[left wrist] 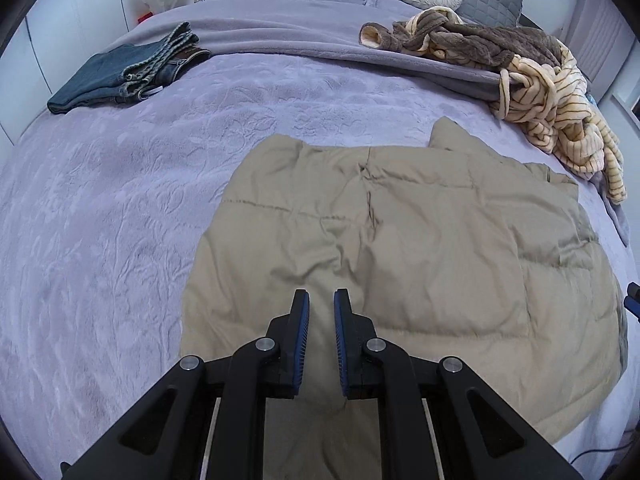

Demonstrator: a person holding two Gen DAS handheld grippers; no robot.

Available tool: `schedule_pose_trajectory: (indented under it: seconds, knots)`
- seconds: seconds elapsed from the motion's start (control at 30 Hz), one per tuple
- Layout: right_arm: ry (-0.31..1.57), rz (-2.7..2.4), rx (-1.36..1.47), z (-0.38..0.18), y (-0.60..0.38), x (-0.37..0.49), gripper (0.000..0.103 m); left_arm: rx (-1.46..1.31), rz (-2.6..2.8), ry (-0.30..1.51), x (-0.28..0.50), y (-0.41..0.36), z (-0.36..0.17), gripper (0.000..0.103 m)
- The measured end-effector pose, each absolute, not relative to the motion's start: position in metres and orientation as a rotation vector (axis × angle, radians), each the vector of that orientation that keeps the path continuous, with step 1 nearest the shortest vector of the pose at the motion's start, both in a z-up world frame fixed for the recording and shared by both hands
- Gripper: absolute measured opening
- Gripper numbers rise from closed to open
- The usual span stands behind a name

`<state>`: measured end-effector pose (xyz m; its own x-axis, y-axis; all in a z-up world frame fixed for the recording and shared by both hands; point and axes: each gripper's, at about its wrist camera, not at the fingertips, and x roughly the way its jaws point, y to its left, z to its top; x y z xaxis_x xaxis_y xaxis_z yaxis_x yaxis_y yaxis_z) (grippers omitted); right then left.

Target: Fold large clothes

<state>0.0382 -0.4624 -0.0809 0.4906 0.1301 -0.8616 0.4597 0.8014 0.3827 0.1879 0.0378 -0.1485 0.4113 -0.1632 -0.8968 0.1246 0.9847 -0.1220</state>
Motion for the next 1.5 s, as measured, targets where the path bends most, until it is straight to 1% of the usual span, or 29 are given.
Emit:
schedule_pose_trajectory:
  seconds: [0.17, 0.2, 0.23, 0.27, 0.3, 0.33, 0.47, 0.5, 0.6, 0.67, 0.7, 0.8, 0.83, 0.87, 1.0, 1.03, 1.07, 1.1, 1.5]
  knots:
    - [1.067, -0.209, 0.691, -0.076, -0.455, 0.006, 0.046, -0.035, -0.219, 1.182, 0.156, 0.041, -0.151, 0.015]
    - [1.07, -0.21, 0.701, -0.076, -0.454, -0.001, 0.046, -0.032, -0.223, 1.186, 0.15, 0.042, -0.151, 0.017]
    - [1.074, -0.211, 0.71, -0.076, -0.453, -0.007, 0.046, -0.028, -0.221, 1.189, 0.143, 0.042, -0.151, 0.054]
    - [1.078, -0.212, 0.718, -0.076, -0.452, -0.014, 0.046, -0.029, -0.213, 1.192, 0.137, 0.043, -0.15, 0.083]
    - [1.082, -0.214, 0.727, -0.077, -0.451, -0.02, 0.049, -0.037, -0.188, 1.169, 0.129, 0.046, -0.146, 0.102]
    - [1.087, -0.218, 0.736, -0.078, -0.451, -0.026, 0.053, -0.043, -0.189, 1.145, 0.122, 0.047, -0.142, 0.102]
    - [1.104, -0.236, 0.772, -0.084, -0.448, -0.049, 0.053, -0.044, -0.181, 1.164, 0.107, 0.047, -0.139, 0.102]
    - [1.109, -0.239, 0.789, -0.087, -0.448, -0.055, 0.056, -0.045, -0.176, 1.169, 0.104, 0.047, -0.14, 0.102]
    - [1.111, -0.245, 0.845, -0.094, -0.448, -0.069, 0.065, -0.06, -0.183, 1.185, 0.1, 0.049, -0.142, 0.102]
    - [1.105, -0.24, 0.885, -0.099, -0.449, -0.077, 0.074, -0.079, -0.178, 1.197, 0.097, 0.051, -0.143, 0.102]
    - [1.1, -0.234, 0.91, -0.102, -0.45, -0.08, 0.083, -0.093, -0.19, 1.206, 0.095, 0.052, -0.145, 0.102]
    - [1.089, -0.233, 0.957, -0.107, -0.45, -0.088, 0.085, -0.114, -0.194, 1.222, 0.091, 0.054, -0.147, 0.102]
    - [1.087, -0.234, 0.968, -0.11, -0.451, -0.089, 0.09, -0.116, -0.192, 1.23, 0.09, 0.054, -0.148, 0.102]
    - [1.085, -0.236, 0.978, -0.111, -0.451, -0.09, 0.091, -0.12, -0.194, 1.238, 0.089, 0.054, -0.149, 0.102]
    - [1.085, -0.238, 1.029, -0.121, -0.452, -0.092, 0.092, -0.123, -0.183, 1.247, 0.087, 0.054, -0.153, 0.102]
    - [1.084, -0.233, 1.045, -0.124, -0.452, -0.091, 0.098, -0.128, -0.18, 1.249, 0.086, 0.054, -0.154, 0.102]
    - [1.079, -0.228, 1.058, -0.126, -0.452, -0.092, 0.102, -0.134, -0.179, 1.251, 0.086, 0.054, -0.155, 0.102]
    - [1.069, -0.223, 1.074, -0.128, -0.452, -0.091, 0.103, -0.139, -0.178, 1.255, 0.087, 0.054, -0.157, 0.102]
    - [1.033, -0.207, 1.184, -0.146, -0.45, -0.082, 0.103, -0.195, -0.191, 1.278, 0.091, 0.055, -0.17, 0.102]
